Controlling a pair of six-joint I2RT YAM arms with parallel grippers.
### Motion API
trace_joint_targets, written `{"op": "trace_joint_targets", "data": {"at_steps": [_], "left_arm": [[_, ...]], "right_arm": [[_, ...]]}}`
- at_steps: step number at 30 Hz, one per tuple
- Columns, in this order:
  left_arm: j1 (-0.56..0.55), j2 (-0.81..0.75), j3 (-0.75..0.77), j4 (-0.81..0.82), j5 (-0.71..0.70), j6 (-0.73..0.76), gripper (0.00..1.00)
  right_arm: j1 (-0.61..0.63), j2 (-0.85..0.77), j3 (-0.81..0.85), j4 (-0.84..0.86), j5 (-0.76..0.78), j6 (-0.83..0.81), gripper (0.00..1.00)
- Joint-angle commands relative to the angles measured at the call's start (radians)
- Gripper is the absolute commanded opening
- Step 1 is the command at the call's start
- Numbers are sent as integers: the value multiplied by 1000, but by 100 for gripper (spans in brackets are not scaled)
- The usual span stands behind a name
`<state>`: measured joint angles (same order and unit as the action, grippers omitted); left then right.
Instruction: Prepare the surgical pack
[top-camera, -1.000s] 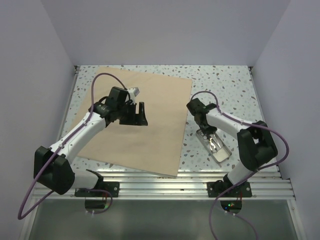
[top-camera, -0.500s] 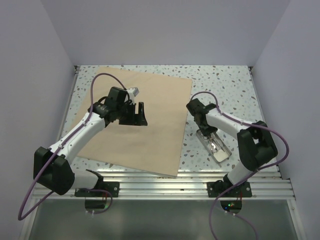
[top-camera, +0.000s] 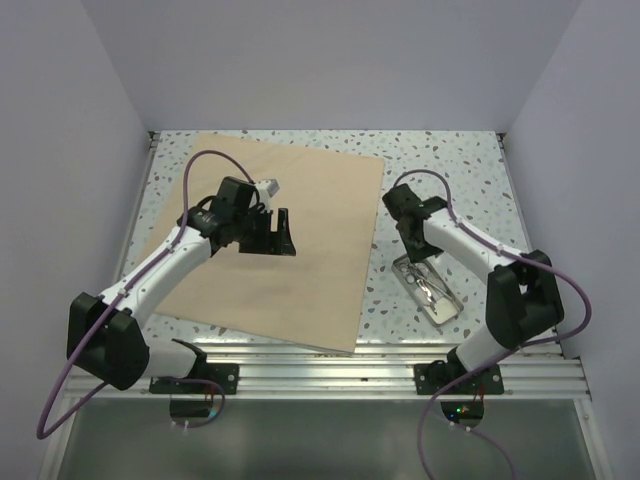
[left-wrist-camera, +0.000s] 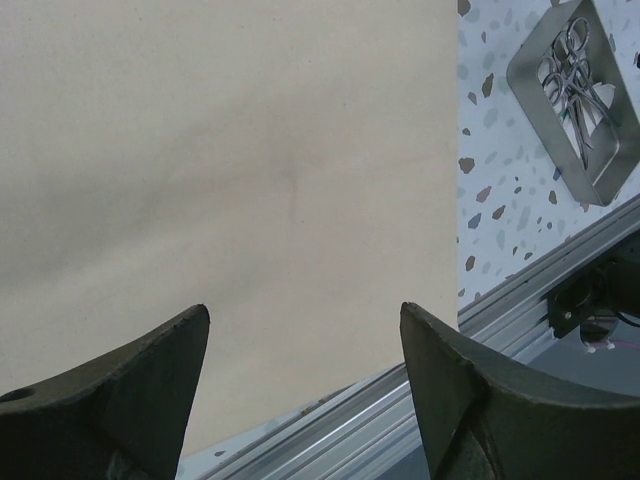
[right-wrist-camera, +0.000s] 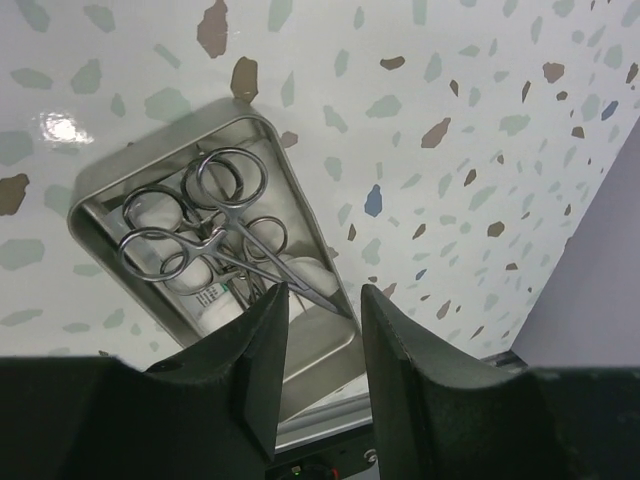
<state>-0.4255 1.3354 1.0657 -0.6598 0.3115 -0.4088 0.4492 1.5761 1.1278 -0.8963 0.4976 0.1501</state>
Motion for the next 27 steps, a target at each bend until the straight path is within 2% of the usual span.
{"op": "trace_joint_targets", "data": {"at_steps": [1,6,14,21,24,25,27], "left_arm": [[10,-28,-10,26,15,-1,81],[10,-35,-3,16,5,2,85],[11,-47,2,-1,-8,5,86],[17,-51,-4,-9,-11,8,86],[19,-47,-3,-8,-6,11,86],[19,-44,-1,-8,-8,13,86],[21,-36,2,-8,-6,16,86]], "right_arm": [[-35,51,39,-33,-14,23,39],[-66,139,36,8,-36,-7,38],[-112,254,81,33,-93,-23,35],[-130,280,66,50,-139,-18,33],[-132,274,64,51,-156,-14,27],[-133,272,63,48,-159,-15,22],[-133,265,61,45,-163,-14,20]]}}
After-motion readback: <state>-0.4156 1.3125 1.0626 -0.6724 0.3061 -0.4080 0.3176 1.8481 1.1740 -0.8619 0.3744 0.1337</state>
